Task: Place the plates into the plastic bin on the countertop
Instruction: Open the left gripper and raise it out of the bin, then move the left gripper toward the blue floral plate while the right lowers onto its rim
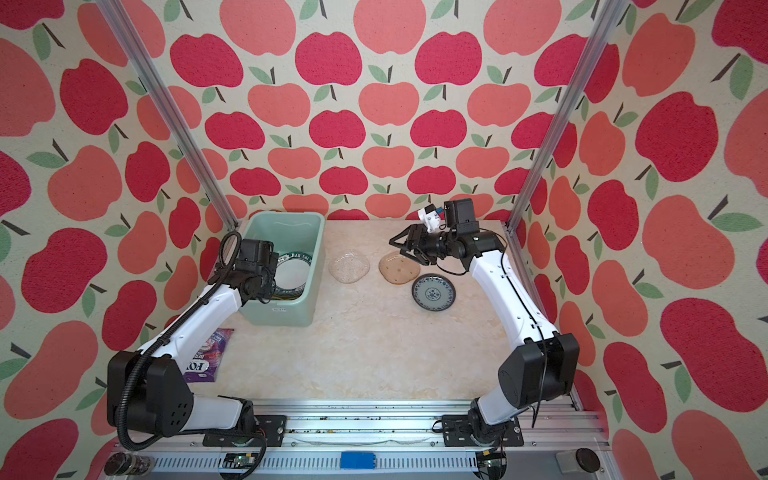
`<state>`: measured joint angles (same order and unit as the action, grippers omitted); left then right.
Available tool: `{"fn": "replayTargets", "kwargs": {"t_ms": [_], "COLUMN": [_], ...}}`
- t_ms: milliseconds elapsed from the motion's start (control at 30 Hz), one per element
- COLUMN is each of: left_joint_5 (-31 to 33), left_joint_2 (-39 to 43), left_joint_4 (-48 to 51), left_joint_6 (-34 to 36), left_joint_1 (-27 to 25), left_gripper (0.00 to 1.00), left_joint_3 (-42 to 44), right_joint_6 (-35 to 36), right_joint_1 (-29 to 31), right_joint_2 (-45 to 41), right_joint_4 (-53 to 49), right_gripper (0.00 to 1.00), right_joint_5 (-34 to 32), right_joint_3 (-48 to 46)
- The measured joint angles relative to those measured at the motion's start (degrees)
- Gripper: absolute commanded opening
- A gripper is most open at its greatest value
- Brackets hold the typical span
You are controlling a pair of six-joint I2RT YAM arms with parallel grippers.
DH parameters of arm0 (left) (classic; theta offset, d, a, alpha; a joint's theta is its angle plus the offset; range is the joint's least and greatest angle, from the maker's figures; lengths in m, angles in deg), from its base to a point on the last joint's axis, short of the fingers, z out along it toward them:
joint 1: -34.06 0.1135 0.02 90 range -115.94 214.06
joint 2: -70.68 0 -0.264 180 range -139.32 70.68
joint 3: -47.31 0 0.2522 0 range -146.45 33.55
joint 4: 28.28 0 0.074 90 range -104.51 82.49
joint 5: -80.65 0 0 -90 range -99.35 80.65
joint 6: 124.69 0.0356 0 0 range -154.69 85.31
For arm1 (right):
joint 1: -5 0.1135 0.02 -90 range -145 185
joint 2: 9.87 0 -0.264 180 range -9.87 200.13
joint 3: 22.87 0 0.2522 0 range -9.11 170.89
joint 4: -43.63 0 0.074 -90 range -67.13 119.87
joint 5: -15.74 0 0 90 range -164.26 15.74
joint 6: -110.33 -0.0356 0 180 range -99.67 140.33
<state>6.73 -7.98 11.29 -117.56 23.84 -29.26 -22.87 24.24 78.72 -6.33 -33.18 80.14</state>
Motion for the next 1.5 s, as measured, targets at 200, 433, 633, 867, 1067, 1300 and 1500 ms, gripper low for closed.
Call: {"fn": "replayTargets", "kwargs": {"t_ms": [200, 433, 633, 867, 1067, 1300, 1500], "left_joint_5": [-1.2, -4.8, -11.5, -22.1, -30.3, -36.0, -38.0], "left_joint_2": [2.6, 3.2, 1.5, -6.7, -12.8, -15.2, -15.7], "left_joint_4": [5.1, 6.3, 6.2, 9.7, 13.7, 13.9, 11.1], "left_joint_6": [11.5, 39.3, 64.3, 84.9, 93.0, 92.6, 90.1], "left_joint_1": [-0.3, -7.2, -18.8, -29.1, -34.5, -37.5, -41.0], "left_gripper": [0.90, 0.90, 0.90, 0.90, 0.89, 0.87, 0.88], "left_joint_3": [-6.4, -13.8, -18.2, -23.8, -26.1, -25.9, -24.6], "right_joint_6": [2.6, 6.0, 8.8, 10.9, 11.9, 12.8, 13.4], "right_joint_1": [-2.4, -9.0, -13.2, -15.5, -17.7, -21.2, -21.7], "right_joint_2": [0.0, -0.5, -2.3, -4.7, -6.2, -6.4, -4.4], "right_joint_4": [-4.2, -8.7, -11.8, -13.5, -13.5, -11.2, -7.9], "right_gripper": [0.61, 0.62, 0.63, 0.63, 0.62, 0.59, 0.57], "right_joint_5": [-2.3, -6.1, -10.2, -15.0, -17.3, -18.4, -19.1], "right_joint_3": [0.7, -1.0, -8.0, -17.3, -24.3, -30.9, -32.9]}}
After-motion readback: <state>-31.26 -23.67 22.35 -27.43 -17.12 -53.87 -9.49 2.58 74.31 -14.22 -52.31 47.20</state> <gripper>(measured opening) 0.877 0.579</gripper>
